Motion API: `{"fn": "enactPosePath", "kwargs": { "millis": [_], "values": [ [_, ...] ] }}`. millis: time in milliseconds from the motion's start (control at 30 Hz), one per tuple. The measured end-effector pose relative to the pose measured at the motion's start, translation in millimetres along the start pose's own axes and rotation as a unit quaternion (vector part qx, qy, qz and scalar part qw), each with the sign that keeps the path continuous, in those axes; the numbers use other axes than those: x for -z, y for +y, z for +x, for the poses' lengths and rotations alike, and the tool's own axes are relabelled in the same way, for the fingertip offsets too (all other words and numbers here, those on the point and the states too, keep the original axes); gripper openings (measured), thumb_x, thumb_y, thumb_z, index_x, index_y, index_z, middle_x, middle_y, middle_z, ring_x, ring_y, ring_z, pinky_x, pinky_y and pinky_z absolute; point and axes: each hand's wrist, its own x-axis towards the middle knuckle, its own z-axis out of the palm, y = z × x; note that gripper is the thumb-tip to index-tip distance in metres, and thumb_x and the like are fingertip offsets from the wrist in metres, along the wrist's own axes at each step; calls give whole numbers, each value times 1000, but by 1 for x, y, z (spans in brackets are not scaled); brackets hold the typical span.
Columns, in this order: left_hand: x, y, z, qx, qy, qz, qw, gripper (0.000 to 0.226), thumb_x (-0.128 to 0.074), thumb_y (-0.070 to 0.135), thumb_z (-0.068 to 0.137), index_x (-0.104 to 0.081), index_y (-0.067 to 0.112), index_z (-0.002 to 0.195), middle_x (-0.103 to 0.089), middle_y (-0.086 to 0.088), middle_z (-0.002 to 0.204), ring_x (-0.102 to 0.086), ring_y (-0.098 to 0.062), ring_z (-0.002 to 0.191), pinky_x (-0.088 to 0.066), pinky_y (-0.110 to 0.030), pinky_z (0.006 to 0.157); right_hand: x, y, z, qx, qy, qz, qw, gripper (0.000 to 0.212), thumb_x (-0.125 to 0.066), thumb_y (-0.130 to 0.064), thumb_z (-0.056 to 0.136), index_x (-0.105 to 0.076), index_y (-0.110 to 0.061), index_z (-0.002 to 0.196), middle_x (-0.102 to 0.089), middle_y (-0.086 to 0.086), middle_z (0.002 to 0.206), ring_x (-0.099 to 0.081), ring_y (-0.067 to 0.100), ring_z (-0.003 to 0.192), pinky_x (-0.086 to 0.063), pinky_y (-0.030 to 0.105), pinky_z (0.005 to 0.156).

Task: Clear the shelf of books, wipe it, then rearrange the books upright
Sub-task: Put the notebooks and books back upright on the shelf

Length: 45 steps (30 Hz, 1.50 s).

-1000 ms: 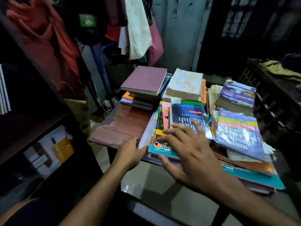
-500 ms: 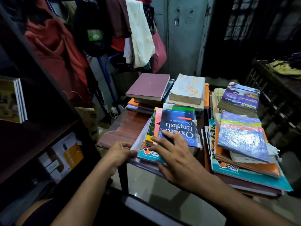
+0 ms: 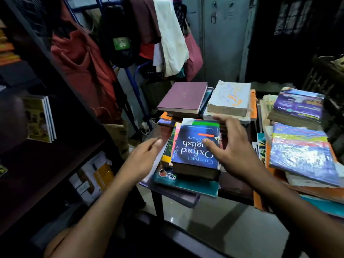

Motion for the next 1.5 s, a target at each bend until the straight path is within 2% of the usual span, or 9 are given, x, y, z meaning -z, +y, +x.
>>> {"fn": "enactPosePath", "kwargs": {
  "millis": [167,333,533,700,833,967,1067,1267,1500],
  "values": [
    [-26,40,-11,27,-61,121,990,54,-36,66,99,-58,31,133,-59,2,139,-49,-22,132,-28,-26,82,-18,47,6,-248,-77,172,950,110,-65,-89,50,-46,-30,141,-57,0,136,-60,17,120,-50,49,103],
    [-31,31,-11,42,-44,11,998,44,-55,70,88,-59,43,123,-63,22,123,-60,-6,111,-46,-31,98,-31,48,6,-288,-64,306,905,56,-78,-33,85,-52,-21,133,-70,1,123,-72,15,103,-59,40,88],
    [-47,21,-17,77,-62,-186,978,60,-77,72,66,-57,49,118,-75,13,108,-74,-16,98,-58,-55,89,-26,47,-1,-316,-33,409,855,55,-78,-13,84,-51,-13,131,-74,5,109,-75,16,84,-58,26,64],
    [-56,22,-17,158,-5,-268,950,96,-81,81,49,-58,30,128,-76,2,108,-72,-30,97,-55,-47,73,-21,41,-10,-322,-58,440,836,51,-78,-9,83,-53,-12,127,-78,8,100,-76,23,85,-60,30,61],
    [-68,29,-23,185,-9,-323,928,89,-83,69,59,-55,25,131,-76,1,109,-75,-22,88,-61,-39,74,-16,42,-12,-320,-72,425,843,49,-77,-17,85,-55,-14,127,-77,10,104,-75,29,92,-61,36,70],
    [-72,43,-26,178,-68,-382,904,44,-77,48,81,-67,22,116,-78,-6,99,-76,-29,89,-61,-42,78,-20,39,-13,-320,-82,415,848,42,-74,-23,87,-57,-15,125,-77,10,101,-75,29,88,-57,36,74],
    [-72,43,-28,180,-57,-418,888,51,-79,45,75,-64,25,120,-77,-9,102,-74,-35,93,-60,-54,83,-21,29,-13,-299,-90,406,859,31,-70,-19,90,-61,-16,120,-78,9,99,-76,25,84,-58,32,70],
    [-22,38,-48,63,78,-495,863,58,-76,20,79,-52,25,132,-74,-10,115,-72,-33,103,-55,-56,95,-47,-21,-5,-192,-107,381,898,52,-76,-43,68,-62,-26,116,-76,1,106,-74,21,93,-58,37,76],
    [136,-63,-91,-4,246,-490,836,50,-56,1,92,-58,36,127,-74,1,119,-73,-23,101,-61,-37,80,-195,-141,29,-21,-319,348,881,76,-77,-57,69,-54,-25,134,-71,-7,123,-68,13,114,-52,41,101]
  ]
}}
